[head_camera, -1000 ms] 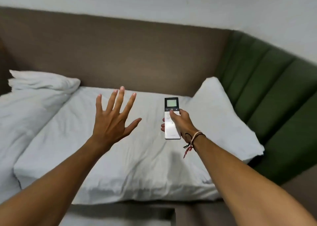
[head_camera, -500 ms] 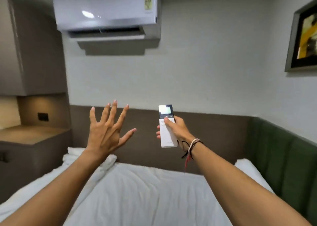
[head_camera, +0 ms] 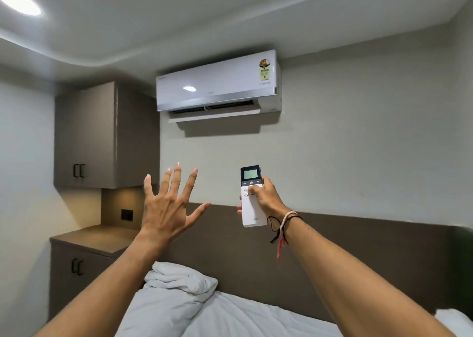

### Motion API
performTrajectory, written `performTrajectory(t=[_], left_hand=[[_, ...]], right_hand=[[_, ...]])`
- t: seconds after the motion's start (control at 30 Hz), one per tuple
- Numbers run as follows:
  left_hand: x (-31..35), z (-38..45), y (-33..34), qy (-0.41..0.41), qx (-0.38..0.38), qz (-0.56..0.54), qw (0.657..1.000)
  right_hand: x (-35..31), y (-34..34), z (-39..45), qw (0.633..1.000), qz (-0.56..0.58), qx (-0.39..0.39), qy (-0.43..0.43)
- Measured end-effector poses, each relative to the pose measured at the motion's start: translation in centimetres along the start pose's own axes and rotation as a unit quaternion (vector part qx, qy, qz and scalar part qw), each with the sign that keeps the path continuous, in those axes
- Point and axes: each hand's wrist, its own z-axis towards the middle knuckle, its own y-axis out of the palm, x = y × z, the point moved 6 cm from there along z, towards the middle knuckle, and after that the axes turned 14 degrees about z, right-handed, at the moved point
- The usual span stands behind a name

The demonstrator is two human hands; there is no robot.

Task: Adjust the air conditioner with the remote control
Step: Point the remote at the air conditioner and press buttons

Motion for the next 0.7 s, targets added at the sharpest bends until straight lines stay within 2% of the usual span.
performTrajectory(t=[0.23,0.7], left_hand=[[-2.0,-0.3,-0.4,-0.010,-0.008,0.009,1.000],[-2.4,-0.5,-0.8,-0.006,-0.014,0.019,1.000]], right_hand=[[-0.5,3.0,-0.2,0.998,0.041,-0.041,-0.004],[-0.5,3.1,-0.2,0.998,0.057,-0.034,-0.002]])
